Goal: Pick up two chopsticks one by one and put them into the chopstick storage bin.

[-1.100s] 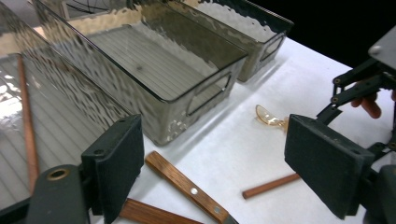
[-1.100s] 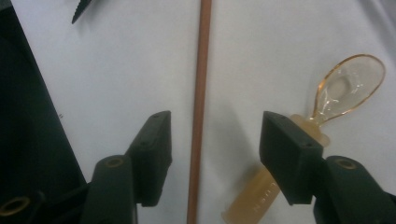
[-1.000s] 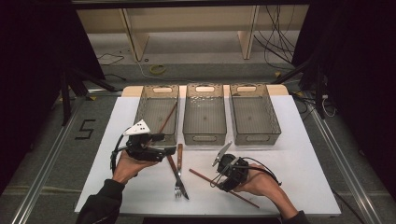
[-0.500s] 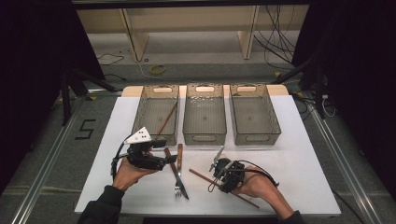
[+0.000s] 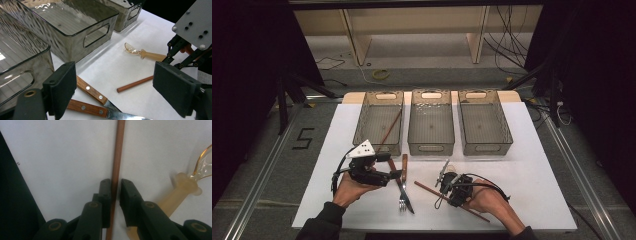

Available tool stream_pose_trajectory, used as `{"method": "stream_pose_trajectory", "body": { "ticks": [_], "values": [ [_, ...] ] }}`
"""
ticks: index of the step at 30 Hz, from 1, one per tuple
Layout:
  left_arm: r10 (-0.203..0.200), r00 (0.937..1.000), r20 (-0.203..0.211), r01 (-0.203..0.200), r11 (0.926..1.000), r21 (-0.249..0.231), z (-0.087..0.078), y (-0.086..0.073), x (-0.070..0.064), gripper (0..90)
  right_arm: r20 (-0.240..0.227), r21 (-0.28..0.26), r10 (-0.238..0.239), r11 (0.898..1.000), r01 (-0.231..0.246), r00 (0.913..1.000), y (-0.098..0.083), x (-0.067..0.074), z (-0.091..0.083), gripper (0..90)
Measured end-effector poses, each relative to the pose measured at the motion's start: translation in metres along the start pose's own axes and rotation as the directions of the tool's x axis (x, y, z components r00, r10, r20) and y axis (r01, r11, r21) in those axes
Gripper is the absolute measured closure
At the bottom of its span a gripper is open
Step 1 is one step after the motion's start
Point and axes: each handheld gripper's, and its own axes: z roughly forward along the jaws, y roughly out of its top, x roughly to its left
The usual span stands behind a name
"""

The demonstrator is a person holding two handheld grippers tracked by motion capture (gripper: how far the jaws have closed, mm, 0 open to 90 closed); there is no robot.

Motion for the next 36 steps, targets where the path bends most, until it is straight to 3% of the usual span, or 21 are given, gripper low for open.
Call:
{"method": "stream_pose_trajectory", "body": {
  "ticks": [18,26,30,36],
  "values": [
    [0.029,0.9995,0.013,-0.029,0.9993,0.025,0.003,0.000,-0.004,18.9,0.009,0.016,-0.012,1.000,0.012,0.9999,0.000,0.001,-0.002,85.1],
    [0.062,0.9969,0.048,-0.065,0.9963,0.056,0.009,0.002,-0.011,19.0,0.020,-0.050,-0.027,0.998,0.028,0.9994,-0.004,0.001,-0.026,85.1],
    [0.102,0.9926,0.066,-0.107,0.9910,0.079,0.011,0.004,-0.018,19.5,0.037,-0.078,-0.030,0.996,0.033,0.9989,-0.004,0.006,-0.035,85.1],
    [0.157,0.9814,0.111,-0.170,0.9773,0.126,0.015,0.007,-0.025,19.9,0.049,-0.076,-0.066,0.995,0.069,0.9966,-0.004,0.010,-0.042,85.1]
  ]
}}
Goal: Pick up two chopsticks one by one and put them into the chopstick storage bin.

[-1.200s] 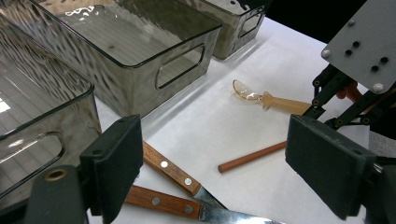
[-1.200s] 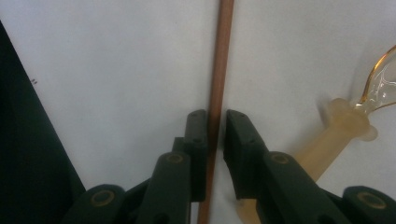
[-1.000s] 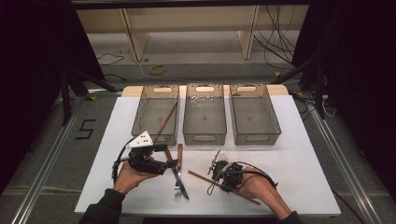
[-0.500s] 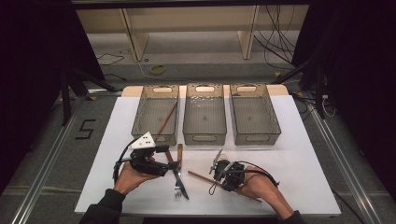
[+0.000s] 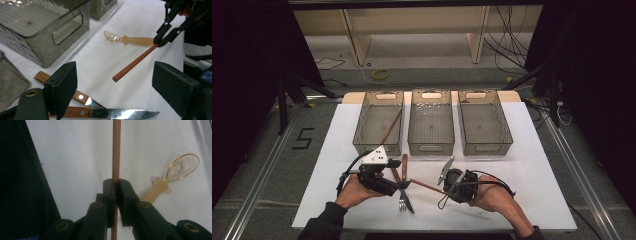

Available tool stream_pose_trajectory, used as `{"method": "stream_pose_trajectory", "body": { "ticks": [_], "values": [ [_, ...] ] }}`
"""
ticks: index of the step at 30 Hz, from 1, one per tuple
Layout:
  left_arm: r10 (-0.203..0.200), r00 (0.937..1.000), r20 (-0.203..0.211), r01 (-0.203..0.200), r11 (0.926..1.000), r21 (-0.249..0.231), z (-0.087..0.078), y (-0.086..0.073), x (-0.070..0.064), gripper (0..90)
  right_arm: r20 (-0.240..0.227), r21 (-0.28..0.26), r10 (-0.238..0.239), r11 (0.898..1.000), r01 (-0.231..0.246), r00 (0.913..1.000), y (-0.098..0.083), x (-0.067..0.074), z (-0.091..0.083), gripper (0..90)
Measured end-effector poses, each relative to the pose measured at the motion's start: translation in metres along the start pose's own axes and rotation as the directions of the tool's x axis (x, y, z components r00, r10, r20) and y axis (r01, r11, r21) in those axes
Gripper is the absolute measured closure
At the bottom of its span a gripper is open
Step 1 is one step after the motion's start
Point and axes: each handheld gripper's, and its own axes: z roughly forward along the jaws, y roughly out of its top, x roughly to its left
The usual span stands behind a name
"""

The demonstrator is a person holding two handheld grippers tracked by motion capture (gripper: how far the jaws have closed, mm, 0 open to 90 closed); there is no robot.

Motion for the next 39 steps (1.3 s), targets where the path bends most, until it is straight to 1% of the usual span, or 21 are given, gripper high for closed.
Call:
{"method": "stream_pose_trajectory", "body": {
  "ticks": [1,2,3,4,5,9,11,13,14,16,20,22,23,25,28,30,31,34,35,38,39],
  "values": [
    [0.009,1.0000,0.002,-0.009,0.9999,0.005,0.001,0.001,-0.001,20.0,-0.001,-0.003,-0.013,1.000,0.013,0.9999,0.000,0.000,0.000,85.1],
    [0.009,1.0000,0.002,-0.009,0.9999,0.005,0.001,0.001,-0.001,20.2,-0.001,-0.007,0.002,1.000,-0.002,1.0000,0.001,0.002,0.000,85.1],
    [0.028,0.9996,0.007,-0.028,0.9994,0.018,0.002,0.002,-0.003,20.5,-0.002,-0.004,-0.009,1.000,0.009,1.0000,0.001,0.002,0.000,85.0],
    [0.034,0.9993,0.014,-0.034,0.9991,0.025,0.003,0.003,-0.005,20.8,-0.003,-0.005,-0.007,1.000,0.007,1.0000,0.001,0.003,0.000,85.1],
    [0.043,0.9989,0.018,-0.044,0.9985,0.033,0.003,0.003,-0.006,21.3,-0.004,-0.005,-0.032,0.999,0.032,0.9995,0.001,0.002,0.000,85.0],
    [0.081,0.9960,0.037,-0.083,0.9940,0.071,0.009,0.005,-0.012,22.4,-0.004,-0.010,-0.050,0.999,0.050,0.9988,0.003,0.006,-0.001,85.1],
    [0.112,0.9926,0.048,-0.116,0.9884,0.098,0.012,0.005,-0.015,23.0,-0.005,-0.008,-0.063,0.998,0.063,0.9980,0.003,0.007,-0.003,85.1],
    [0.131,0.9899,0.055,-0.136,0.9836,0.118,0.014,0.006,-0.018,24.1,-0.002,-0.011,-0.062,0.998,0.062,0.9980,0.003,0.008,-0.003,85.1],
    [0.144,0.9878,0.060,-0.150,0.9807,0.126,0.016,0.006,-0.019,24.6,0.000,-0.011,-0.073,0.997,0.073,0.9973,0.003,0.009,-0.003,85.1],
    [0.153,0.9859,0.067,-0.161,0.9771,0.139,0.018,0.006,-0.021,25.8,-0.002,-0.016,-0.076,0.997,0.076,0.9971,0.004,0.010,-0.003,85.1],
    [0.187,0.9786,0.086,-0.199,0.9655,0.168,0.023,0.005,-0.025,28.7,-0.006,-0.014,-0.096,0.995,0.096,0.9954,0.005,0.012,-0.004,85.0],
    [0.199,0.9759,0.088,-0.212,0.9608,0.178,0.024,0.005,-0.027,31.0,-0.009,-0.012,-0.090,0.996,0.090,0.9959,0.006,0.014,-0.004,85.0],
    [0.198,0.9761,0.089,-0.212,0.9604,0.181,0.025,0.005,-0.028,32.3,-0.006,-0.010,-0.099,0.995,0.099,0.9950,0.006,0.014,-0.004,85.0],
    [0.207,0.9737,0.094,-0.222,0.9560,0.192,0.027,0.006,-0.028,34.1,-0.011,-0.011,-0.105,0.994,0.105,0.9944,0.006,0.015,-0.004,85.1],
    [0.213,0.9719,0.099,-0.230,0.9525,0.200,0.030,0.006,-0.031,35.8,-0.007,-0.010,-0.111,0.994,0.111,0.9938,0.007,0.017,-0.005,85.0],
    [0.227,0.9676,0.110,-0.246,0.9467,0.208,0.032,0.006,-0.032,37.9,-0.009,-0.015,-0.114,0.993,0.114,0.9934,0.008,0.017,-0.005,85.0],
    [0.231,0.9665,0.112,-0.250,0.9458,0.207,0.032,0.006,-0.033,38.7,-0.009,-0.016,-0.124,0.992,0.124,0.9922,0.007,0.017,-0.006,85.0],
    [0.244,0.9610,0.131,-0.268,0.9383,0.219,0.034,0.006,-0.036,45.0,-0.012,-0.018,-0.134,0.991,0.134,0.9909,0.008,0.020,-0.007,85.0],
    [0.247,0.9593,0.137,-0.273,0.9365,0.221,0.034,0.006,-0.037,45.9,-0.010,-0.017,-0.129,0.992,0.128,0.9917,0.009,0.021,-0.007,85.0],
    [0.261,0.9529,0.154,-0.292,0.9279,0.232,0.036,0.006,-0.039,48.8,-0.014,-0.018,-0.141,0.990,0.140,0.9900,0.009,0.023,-0.007,85.1],
    [0.263,0.9517,0.159,-0.295,0.9278,0.229,0.036,0.006,-0.040,50.3,-0.018,-0.019,-0.148,0.989,0.148,0.9888,0.010,0.023,-0.007,85.1]
  ]
}}
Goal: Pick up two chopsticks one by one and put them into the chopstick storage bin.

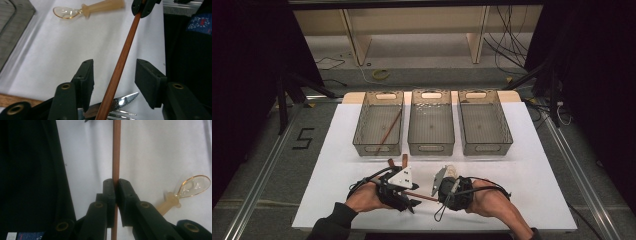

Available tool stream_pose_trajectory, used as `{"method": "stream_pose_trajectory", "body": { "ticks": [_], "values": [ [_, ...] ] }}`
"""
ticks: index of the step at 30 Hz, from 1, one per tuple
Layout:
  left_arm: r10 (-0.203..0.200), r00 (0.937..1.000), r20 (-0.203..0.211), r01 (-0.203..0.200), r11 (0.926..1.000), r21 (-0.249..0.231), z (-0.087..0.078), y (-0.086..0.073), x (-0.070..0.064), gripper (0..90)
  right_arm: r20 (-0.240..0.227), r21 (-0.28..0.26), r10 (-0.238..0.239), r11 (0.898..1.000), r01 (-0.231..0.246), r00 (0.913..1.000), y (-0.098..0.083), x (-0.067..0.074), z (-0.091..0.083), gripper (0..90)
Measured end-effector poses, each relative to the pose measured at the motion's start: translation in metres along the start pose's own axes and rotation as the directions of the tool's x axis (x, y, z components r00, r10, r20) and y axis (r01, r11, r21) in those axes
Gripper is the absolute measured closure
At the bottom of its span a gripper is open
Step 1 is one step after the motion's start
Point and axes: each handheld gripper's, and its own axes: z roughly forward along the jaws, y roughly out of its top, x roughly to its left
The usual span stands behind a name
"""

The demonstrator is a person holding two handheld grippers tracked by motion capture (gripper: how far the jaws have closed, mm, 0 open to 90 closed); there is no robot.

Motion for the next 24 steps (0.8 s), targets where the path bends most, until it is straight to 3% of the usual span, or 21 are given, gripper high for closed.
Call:
{"method": "stream_pose_trajectory", "body": {
  "ticks": [11,22,24],
  "values": [
    [0.050,0.9976,0.048,-0.052,0.9984,0.025,0.0024,0.0028,-0.0048,64.2,-0.010,0.004,-0.031,1.000,0.031,0.9995,0.0024,0.0042,0.0008,85.0],
    [0.055,0.9958,0.073,-0.059,0.9969,0.053,0.0062,0.0028,-0.0066,75.1,-0.017,-0.016,-0.069,0.998,0.068,0.9975,0.0032,0.0066,0.0018,85.0],
    [0.055,0.9952,0.081,-0.060,0.9964,0.061,0.0068,0.0025,-0.0067,76.4,-0.024,-0.021,-0.055,0.998,0.054,0.9982,0.0031,0.0072,0.0022,85.0]
  ]
}}
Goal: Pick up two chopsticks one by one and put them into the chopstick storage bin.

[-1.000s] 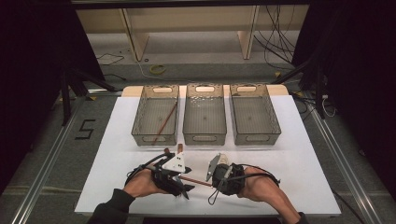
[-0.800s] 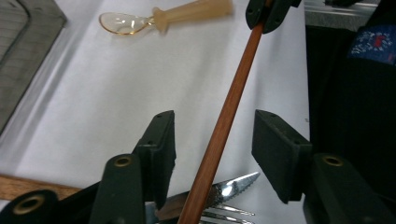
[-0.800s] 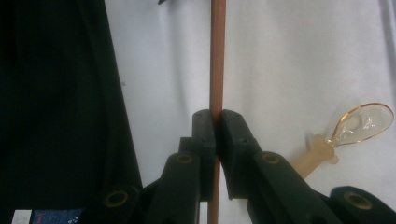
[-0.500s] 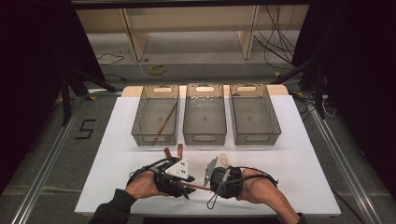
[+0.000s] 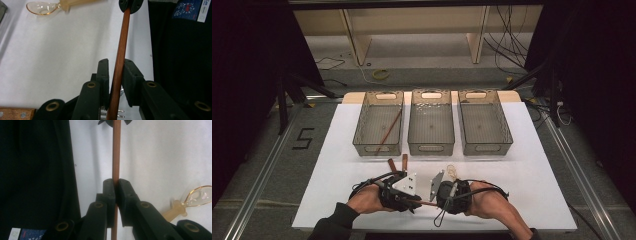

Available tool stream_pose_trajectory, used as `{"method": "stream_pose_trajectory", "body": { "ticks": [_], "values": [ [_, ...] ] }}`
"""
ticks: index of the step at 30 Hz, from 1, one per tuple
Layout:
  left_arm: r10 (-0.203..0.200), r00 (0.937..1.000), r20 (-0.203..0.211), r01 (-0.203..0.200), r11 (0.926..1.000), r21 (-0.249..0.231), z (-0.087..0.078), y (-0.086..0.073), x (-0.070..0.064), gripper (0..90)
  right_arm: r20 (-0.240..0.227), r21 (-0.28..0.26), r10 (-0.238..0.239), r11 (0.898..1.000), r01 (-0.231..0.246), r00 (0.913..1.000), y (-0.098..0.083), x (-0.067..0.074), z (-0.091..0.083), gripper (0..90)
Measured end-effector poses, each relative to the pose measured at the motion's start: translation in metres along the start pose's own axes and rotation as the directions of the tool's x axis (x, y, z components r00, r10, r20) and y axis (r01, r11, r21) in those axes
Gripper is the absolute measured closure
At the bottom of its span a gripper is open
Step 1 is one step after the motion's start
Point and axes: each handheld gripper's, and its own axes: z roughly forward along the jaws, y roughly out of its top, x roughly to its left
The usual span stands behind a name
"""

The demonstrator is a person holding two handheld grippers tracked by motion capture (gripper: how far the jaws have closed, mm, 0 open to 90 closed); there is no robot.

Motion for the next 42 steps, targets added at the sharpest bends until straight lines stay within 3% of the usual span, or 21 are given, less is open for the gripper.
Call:
{"method": "stream_pose_trajectory", "body": {
  "ticks": [5,8,12,16,19,22,23,26,28,32,34,37,42],
  "values": [
    [0.024,0.9995,0.018,-0.024,0.9997,0.004,0.000,0.000,-0.001,79.0,-0.006,0.007,-0.018,1.000,0.018,0.9998,0.000,0.000,0.000,84.8],
    [0.037,0.9989,0.028,-0.036,0.9991,-0.021,-0.001,-0.001,0.000,80.5,0.004,0.002,-0.037,0.999,0.037,0.9993,-0.002,-0.001,-0.002,84.3],
    [0.046,0.9986,0.025,-0.045,0.9979,-0.046,-0.004,0.000,-0.001,82.5,0.011,-0.014,-0.008,1.000,0.008,0.9999,-0.004,-0.004,-0.007,81.7],
    [0.028,0.9996,0.003,-0.028,0.9984,-0.050,-0.008,-0.002,0.003,82.7,0.011,-0.055,0.050,0.997,-0.049,0.9987,-0.007,-0.011,-0.013,77.6],
    [0.009,0.9999,-0.014,-0.009,0.9980,-0.062,-0.012,-0.004,0.006,82.7,0.017,-0.087,0.098,0.992,-0.096,0.9950,-0.009,-0.013,-0.019,70.7],
    [-0.013,0.9994,-0.032,0.011,0.9975,-0.070,-0.016,-0.005,0.008,82.7,0.034,-0.120,0.118,0.986,-0.113,0.9925,-0.010,-0.016,-0.023,62.1],
    [-0.016,0.9988,-0.046,0.013,0.9972,-0.073,-0.017,-0.005,0.008,82.8,0.032,-0.135,0.151,0.980,-0.145,0.9881,-0.010,-0.017,-0.024,60.0],
    [-0.036,0.9950,-0.093,0.029,0.9962,-0.082,-0.021,-0.006,0.011,82.8,0.047,-0.189,0.188,0.966,-0.176,0.9811,-0.012,-0.020,-0.029,54.4],
    [-0.070,0.9919,-0.106,0.060,0.9936,-0.096,-0.023,-0.007,0.014,82.7,0.041,-0.221,0.225,0.952,-0.211,0.9735,-0.013,-0.022,-0.033,49.6],
    [-0.125,0.9816,-0.145,0.110,0.9882,-0.106,-0.026,-0.010,0.019,82.8,0.050,-0.253,0.267,0.936,-0.246,0.9624,-0.016,-0.027,-0.037,41.6],
    [-0.164,0.9729,-0.163,0.146,0.9826,-0.114,-0.028,-0.012,0.021,82.8,0.050,-0.265,0.283,0.928,-0.261,0.9578,-0.017,-0.028,-0.038,41.0],
    [-0.214,0.9600,-0.180,0.189,0.9707,-0.148,-0.033,-0.014,0.025,82.8,0.039,-0.283,0.298,0.919,-0.275,0.9538,-0.020,-0.030,-0.038,39.6],
    [-0.294,0.9311,-0.216,0.253,0.9472,-0.197,-0.042,-0.019,0.031,82.8,0.030,-0.294,0.355,0.897,-0.332,0.9342,-0.025,-0.034,-0.037,37.2]
  ]
}}
